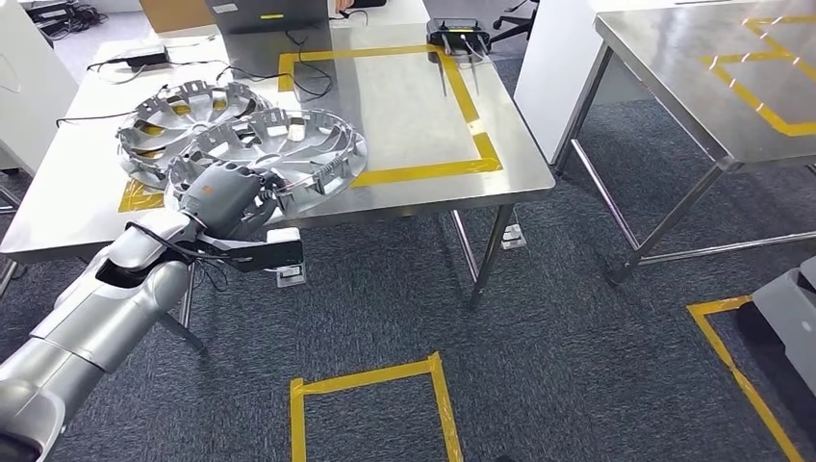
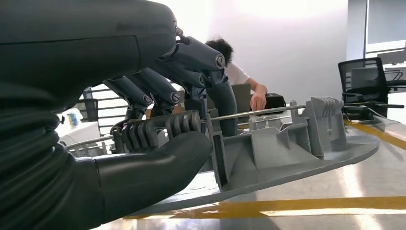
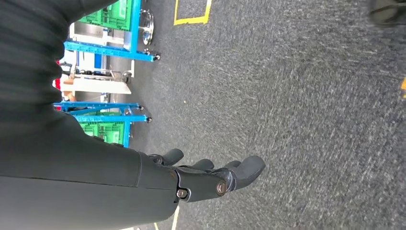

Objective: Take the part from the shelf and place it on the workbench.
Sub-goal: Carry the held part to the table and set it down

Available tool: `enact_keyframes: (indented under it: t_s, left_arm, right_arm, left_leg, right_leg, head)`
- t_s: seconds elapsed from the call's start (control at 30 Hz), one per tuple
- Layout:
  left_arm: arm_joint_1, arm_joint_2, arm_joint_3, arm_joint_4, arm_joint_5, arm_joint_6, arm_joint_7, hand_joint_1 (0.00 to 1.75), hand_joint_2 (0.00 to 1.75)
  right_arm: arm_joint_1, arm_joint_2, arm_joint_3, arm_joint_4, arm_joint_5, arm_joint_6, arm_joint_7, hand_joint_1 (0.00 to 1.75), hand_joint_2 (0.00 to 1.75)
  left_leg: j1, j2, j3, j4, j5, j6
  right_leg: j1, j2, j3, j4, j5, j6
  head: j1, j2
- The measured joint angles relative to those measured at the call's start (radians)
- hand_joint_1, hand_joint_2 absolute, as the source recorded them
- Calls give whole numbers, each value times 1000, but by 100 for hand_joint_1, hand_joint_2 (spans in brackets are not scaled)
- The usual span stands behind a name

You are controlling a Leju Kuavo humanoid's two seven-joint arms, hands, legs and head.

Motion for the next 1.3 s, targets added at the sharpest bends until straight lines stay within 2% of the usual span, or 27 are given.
enact_keyframes:
  t_s: [0.07, 0.1, 0.13, 0.17, 0.27, 0.3, 0.33, 0.4, 0.43, 0.47, 0.5, 0.57, 0.63, 0.73, 0.8, 0.87, 0.93, 0.97, 1.0, 1.07, 1.1, 1.13, 1.17, 1.23, 1.3]
  left_arm:
    - [0, -1, -4, 1, 0, -2, -1, 175, 175]
    - [-1, -1, -5, 1, 0, -2, -1, 175, 175]
    - [-2, -1, -6, 2, 0, -2, -1, 175, 175]
    - [-3, -1, -8, 3, 1, -3, -1, 175, 175]
    - [-6, 0, -11, 2, 1, -3, -3, 175, 175]
    - [-7, 1, -11, 3, 2, -3, -3, 175, 175]
    - [-7, 1, -12, 3, 3, -3, -3, 175, 175]
    - [-4, 3, -14, 5, 5, -3, -6, 175, 175]
    - [-1, 5, -15, 6, 7, -3, -7, 175, 175]
    - [1, 6, -15, 7, 8, -3, -9, 175, 175]
    - [2, 7, -16, 8, 10, -3, -9, 175, 175]
    - [2, 10, -16, 9, 12, -2, -8, 175, 175]
    - [2, 13, -17, 10, 13, 1, -8, 175, 175]
    - [3, 15, -21, 9, 9, 7, -9, 175, 175]
    - [1, 16, -23, 7, 4, 7, -6, 175, 175]
    - [-1, 17, -25, 6, -4, 8, 0, 175, 175]
    - [0, 15, -28, 5, -15, 9, 3, 175, 175]
    - [2, 15, -31, 5, -18, 11, 4, 175, 175]
    - [2, 14, -33, 4, -21, 12, 6, 175, 175]
    - [3, 14, -38, 3, -24, 13, 8, 175, 175]
    - [2, 14, -40, 2, -24, 14, 10, 175, 175]
    - [2, 13, -41, 1, -25, 14, 12, 175, 175]
    - [2, 13, -41, 1, -25, 14, 14, 175, 175]
    - [2, 13, -42, -1, -26, 15, 15, 175, 175]
    - [1, 14, -43, -3, -27, 16, 14, 175, 175]
  right_arm:
    - [1, 0, 0, 0, 0, 0, -2, 0, 175]
    - [0, 0, 0, 0, 1, 0, -2, 0, 175]
    - [0, 0, 0, 0, 1, 0, -2, 0, 175]
    - [0, 0, 0, 0, 1, 0, -2, 0, 175]
    - [1, 0, 0, 0, 1, 0, -2, 0, 175]
    - [1, 0, 0, 0, 1, 0, -2, 0, 175]
    - [1, 0, 0, 0, 2, 0, -2, 0, 175]
    - [0, 0, 0, 0, 2, 0, -3, 0, 175]
    - [0, 0, 0, 0, 2, 0, -4, 0, 175]
    - [2, 0, 0, 0, 2, 0, -6, 0, 175]
    - [3, 0, 0, 0, 2, 0, -7, 0, 175]
    - [6, 1, 0, 0, 2, -1, -8, 0, 175]
    - [5, 1, 0, 0, 2, -1, -8, 0, 175]
    - [4, 1, 0, 0, 3, 0, -6, 0, 175]
    - [3, 1, 0, 0, 4, 1, -5, 0, 175]
    - [0, 1, 0, 0, 5, 2, -4, 0, 175]
    - [0, 2, 0, 0, 5, 2, -1, 0, 175]
    - [0, 2, 0, 0, 5, 2, 0, 0, 175]
    - [1, 2, 0, 0, 5, 2, 1, 0, 175]
    - [1, 2, 0, 0, 5, 2, 1, 0, 175]
    - [1, 2, 0, 0, 5, 2, 0, 0, 175]
    - [0, 2, 0, 0, 5, 2, 0, 0, 175]
    - [0, 2, 0, 0, 5, 2, 1, 0, 175]
    - [1, 2, 0, 0, 5, 2, 2, 0, 175]
    - [1, 2, 0, 0, 5, 1, 3, 0, 175]
  left_leg:
    - [-1, 0, 21, 2, -17, -6]
    - [-1, 1, 27, 3, -24, -11]
    - [-2, 1, 30, 2, -30, -17]
    - [-4, 0, 32, 3, -32, -23]
    - [-4, 0, 34, 21, -44, -40]
    - [-3, 2, 22, 48, -55, -44]
    - [-2, 4, -4, 96, -73, -47]
    - [-1, 5, -80, 220, -115, -52]
    - [0, 5, -114, 265, -126, -54]
    - [0, 5, -133, 275, -117, -55]
    - [0, 6, -133, 250, -88, -54]
    - [-1, 6, -97, 125, 5, -47]
    - [-5, 7, -63, 24, 42, -37]
    - [-6, 6, -46, 2, 36, -16]
    - [-2, 6, -33, -2, 33, -4]
    - [-1, 5, -23, -4, 27, 5]
    - [-2, 3, -18, -2, 17, 9]
    - [-2, 1, -14, -1, 11, 9]
    - [-2, 0, -7, 1, 4, 7]
    - [-2, -1, 12, 3, -12, 2]
    - [-3, 0, 20, 4, -19, -2]
    - [-4, 0, 24, 4, -25, -7]
    - [-5, 0, 27, 3, -29, -13]
    - [-7, -1, 32, 5, -32, -27]
    - [-6, 1, 25, 33, -41, -36]
  right_leg:
    - [1, -1, 42, -130, 89, -8]
    - [4, -2, 64, -187, 109, -12]
    - [7, -2, 78, -222, 119, -17]
    - [9, -2, 84, -237, 112, -23]
    - [5, -2, 106, -247, 107, -41]
    - [4, -2, 115, -248, 105, -47]
    - [3, -2, 123, -250, 101, -52]
    - [3, -2, 133, -249, 90, -58]
    - [3, -1, 139, -248, 84, -58]
    - [3, 1, 146, -246, 77, -58]
    - [3, 2, 154, -245, 70, -56]
    - [3, 4, 172, -242, 54, -50]
    - [6, 6, 179, -239, 41, -40]
    - [9, 5, 181, -233, 31, -24]
    - [8, 3, 171, -203, 18, -15]
    - [5, 0, 113, -102, -18, -5]
    - [2, -1, 31, 17, -55, 0]
    - [2, -1, 5, 41, -53, 1]
    - [2, -1, -2, 27, -29, 1]
    - [3, -2, 34, -96, 63, -5]
    - [6, -3, 56, -162, 93, -10]
    - [8, -4, 74, -208, 108, -16]
    - [11, -4, 83, -232, 111, -22]
    - [13, -3, 94, -239, 105, -34]
    - [9, -3, 110, -244, 104, -47]
  head:
    - [0, 0]
    - [0, 0]
    - [0, 0]
    - [0, 0]
    - [-1, 0]
    - [-2, 0]
    - [-2, 0]
    - [-3, 0]
    - [-3, 0]
    - [-3, 0]
    - [-3, 0]
    - [-3, 0]
    - [-4, 0]
    - [-5, 0]
    - [-4, 0]
    - [-3, 0]
    - [-2, 0]
    - [-1, 0]
    - [-1, 0]
    - [0, 0]
    - [-1, 0]
    - [-1, 0]
    - [-1, 0]
    - [-2, 0]
    - [-4, 0]
